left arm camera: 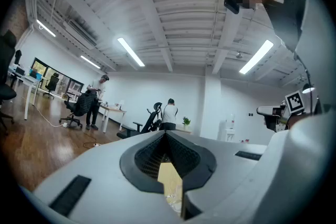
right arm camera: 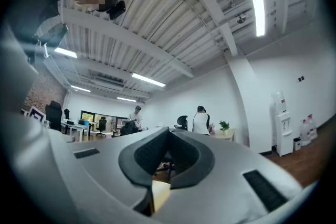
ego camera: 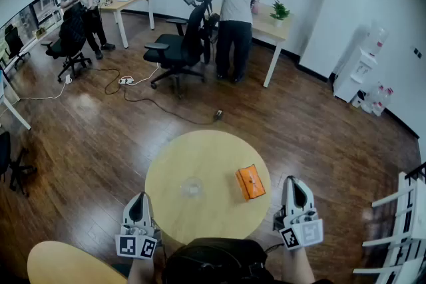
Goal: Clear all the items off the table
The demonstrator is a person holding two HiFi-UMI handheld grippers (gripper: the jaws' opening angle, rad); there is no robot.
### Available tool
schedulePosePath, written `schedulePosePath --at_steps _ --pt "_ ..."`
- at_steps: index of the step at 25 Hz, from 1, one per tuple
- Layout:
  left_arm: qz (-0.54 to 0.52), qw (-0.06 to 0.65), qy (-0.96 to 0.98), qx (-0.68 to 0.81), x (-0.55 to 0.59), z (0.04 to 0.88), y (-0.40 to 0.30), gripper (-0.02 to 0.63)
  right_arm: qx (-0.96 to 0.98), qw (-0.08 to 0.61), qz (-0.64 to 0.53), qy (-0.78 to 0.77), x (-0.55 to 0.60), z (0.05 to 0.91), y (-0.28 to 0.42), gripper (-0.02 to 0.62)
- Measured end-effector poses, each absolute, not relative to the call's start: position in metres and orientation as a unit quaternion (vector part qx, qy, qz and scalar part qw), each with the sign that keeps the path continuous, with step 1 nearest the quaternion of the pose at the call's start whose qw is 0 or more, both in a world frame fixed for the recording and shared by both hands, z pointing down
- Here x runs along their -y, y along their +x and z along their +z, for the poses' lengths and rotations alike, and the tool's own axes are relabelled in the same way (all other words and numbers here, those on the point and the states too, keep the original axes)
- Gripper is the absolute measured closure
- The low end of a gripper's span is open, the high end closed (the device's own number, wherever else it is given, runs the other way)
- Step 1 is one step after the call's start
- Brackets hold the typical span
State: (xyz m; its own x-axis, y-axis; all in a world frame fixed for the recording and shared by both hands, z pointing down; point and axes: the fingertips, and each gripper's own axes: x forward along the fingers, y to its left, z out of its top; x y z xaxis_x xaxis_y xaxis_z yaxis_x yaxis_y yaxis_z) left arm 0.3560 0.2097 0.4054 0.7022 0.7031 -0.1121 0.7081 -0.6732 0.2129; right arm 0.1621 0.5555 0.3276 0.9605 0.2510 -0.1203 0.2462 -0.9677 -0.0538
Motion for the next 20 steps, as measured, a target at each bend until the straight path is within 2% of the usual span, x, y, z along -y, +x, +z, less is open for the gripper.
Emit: schedulePosePath --at_steps 10,11,13,20 --pt "0.044 0.018 0.909 -0.415 -0.252 0.464 0.364 0.603 0.115 0.039 0.032 -0.992 -0.552 0.358 0.161 0.594" --pt "0.050 0.013 0.909 -0.414 -0.254 0.470 0.364 0.580 0.113 0.040 0.024 -0.993 -0.551 0.362 0.163 0.594" --pt "0.070 0.009 0.910 -0.410 -0.256 0.483 0.365 0.475 0.107 0.046 0.007 -0.993 -0.548 0.370 0.170 0.594" --pt "0.126 -0.024 0.897 -0.424 -0.283 0.547 0.380 0.454 0.067 0.075 -0.064 -0.993 -0.524 0.421 0.198 0.594"
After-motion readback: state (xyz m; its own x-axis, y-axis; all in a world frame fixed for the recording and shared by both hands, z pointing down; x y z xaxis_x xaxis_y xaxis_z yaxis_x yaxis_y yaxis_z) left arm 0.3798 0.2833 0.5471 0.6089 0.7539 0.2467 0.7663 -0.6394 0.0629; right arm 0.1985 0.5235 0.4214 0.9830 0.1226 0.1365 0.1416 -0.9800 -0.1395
